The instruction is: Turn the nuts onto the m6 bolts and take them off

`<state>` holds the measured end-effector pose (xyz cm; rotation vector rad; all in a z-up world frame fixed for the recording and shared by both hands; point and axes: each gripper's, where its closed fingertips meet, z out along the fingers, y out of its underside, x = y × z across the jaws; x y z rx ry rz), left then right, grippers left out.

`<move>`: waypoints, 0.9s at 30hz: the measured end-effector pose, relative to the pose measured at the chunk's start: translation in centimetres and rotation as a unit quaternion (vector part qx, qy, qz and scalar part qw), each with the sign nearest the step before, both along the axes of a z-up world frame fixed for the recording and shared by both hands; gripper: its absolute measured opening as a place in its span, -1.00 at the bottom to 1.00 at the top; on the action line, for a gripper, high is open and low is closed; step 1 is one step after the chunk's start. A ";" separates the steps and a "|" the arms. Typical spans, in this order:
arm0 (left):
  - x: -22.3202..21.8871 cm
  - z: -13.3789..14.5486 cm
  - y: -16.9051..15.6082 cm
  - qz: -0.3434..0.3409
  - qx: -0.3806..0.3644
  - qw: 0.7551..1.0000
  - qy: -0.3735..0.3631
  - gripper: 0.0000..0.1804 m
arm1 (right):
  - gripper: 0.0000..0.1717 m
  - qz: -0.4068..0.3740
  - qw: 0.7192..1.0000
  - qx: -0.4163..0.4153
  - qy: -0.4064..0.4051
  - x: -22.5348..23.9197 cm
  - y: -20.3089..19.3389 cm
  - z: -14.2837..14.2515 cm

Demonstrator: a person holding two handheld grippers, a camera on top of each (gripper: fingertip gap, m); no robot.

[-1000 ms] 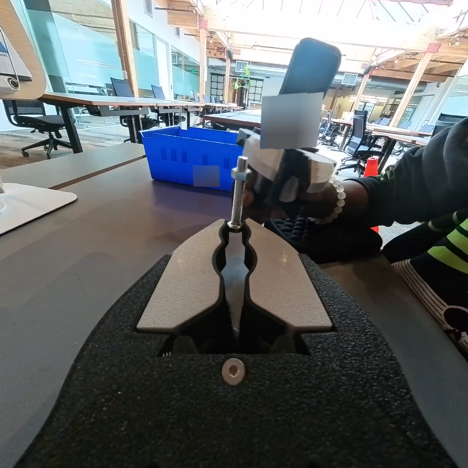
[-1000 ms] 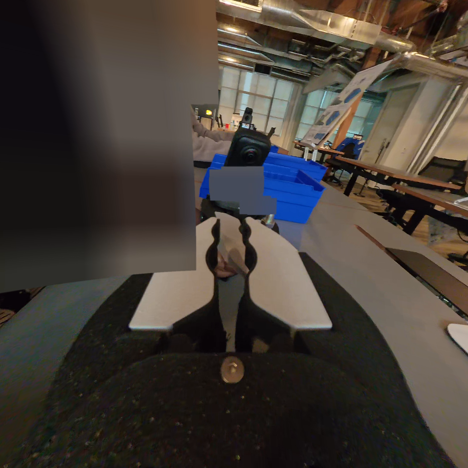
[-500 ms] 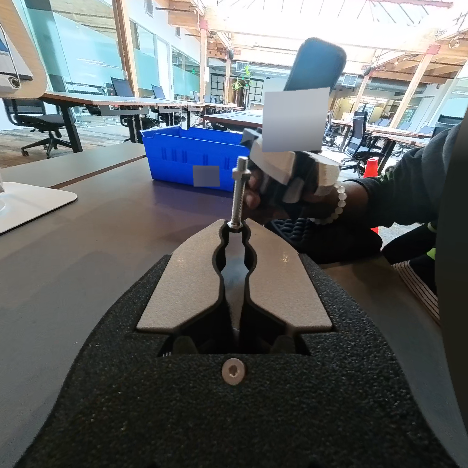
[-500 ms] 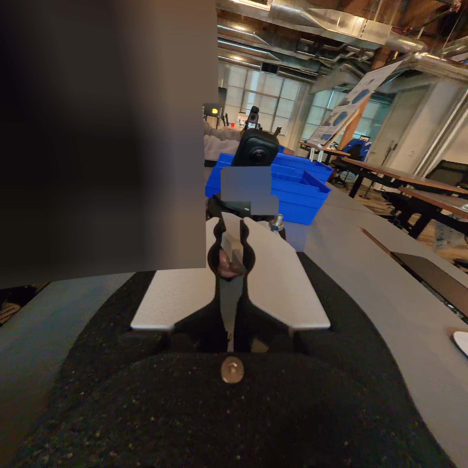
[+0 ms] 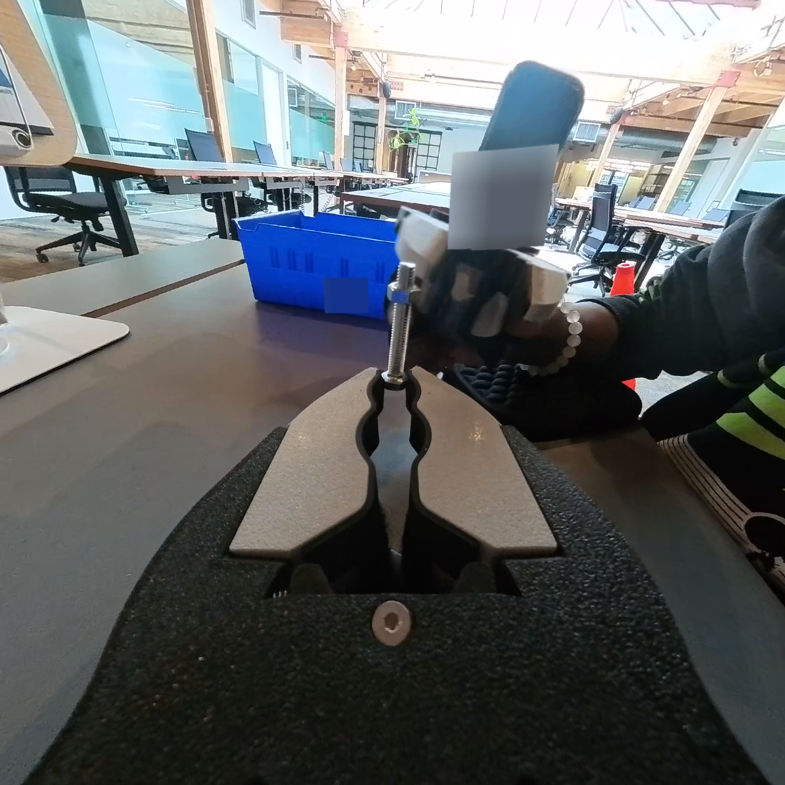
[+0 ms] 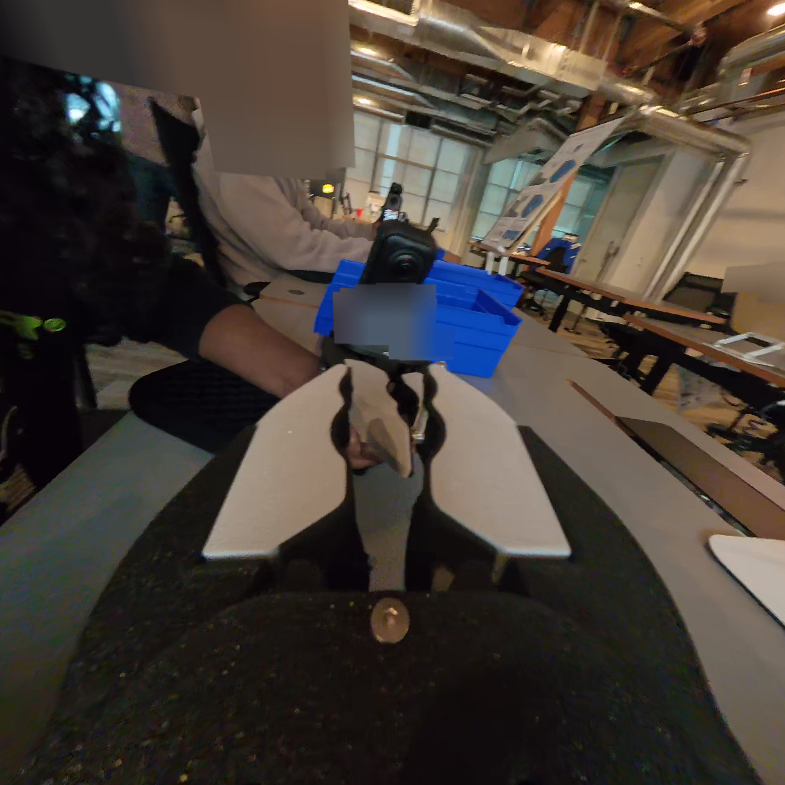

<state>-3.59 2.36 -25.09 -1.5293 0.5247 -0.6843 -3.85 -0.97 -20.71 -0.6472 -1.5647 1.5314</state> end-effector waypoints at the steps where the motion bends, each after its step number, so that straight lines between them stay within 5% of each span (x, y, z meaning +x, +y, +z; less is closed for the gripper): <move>1: 0.0 0.0 0.0 0.000 0.000 1.000 0.000 -0.90 | -0.50 -0.009 1.000 -0.007 0.002 -0.2 0.3 0.1; 4: 0.0 0.0 0.0 0.000 0.001 1.000 0.001 -0.90 | -0.26 -0.004 0.999 -0.021 -0.026 -0.6 0.2 -0.5; 6: 0.0 0.0 0.0 0.000 0.000 1.000 0.000 -0.90 | -0.28 0.003 0.999 -0.018 -0.036 -0.7 -0.1 -0.8; 9: 0.0 0.0 0.0 0.002 0.000 1.000 0.000 -0.90 | -0.89 0.039 0.999 0.016 -0.020 0.4 -1.0 -0.8; 11: -0.1 0.0 0.0 0.001 -0.002 1.000 -0.005 -0.90 | -0.89 0.033 0.999 0.012 -0.016 0.4 -0.8 -0.5; 17: 0.0 0.0 0.0 0.000 -0.001 1.000 -0.002 -0.90 | -0.27 -0.009 0.999 -0.021 -0.024 -0.7 0.5 -0.5; 19: -0.1 0.0 0.0 0.001 -0.002 1.000 -0.004 -0.90 | -0.38 0.002 0.999 -0.016 -0.030 -0.6 0.1 -0.7; 21: -0.1 0.0 0.1 0.002 -0.002 1.000 -0.005 -0.90 | -0.90 0.034 0.999 0.014 -0.026 0.3 -0.8 -0.9; 27: -0.1 0.0 0.0 0.002 0.000 1.000 -0.004 -0.90 | -0.83 -0.001 0.999 0.017 -0.034 -0.2 0.2 -1.0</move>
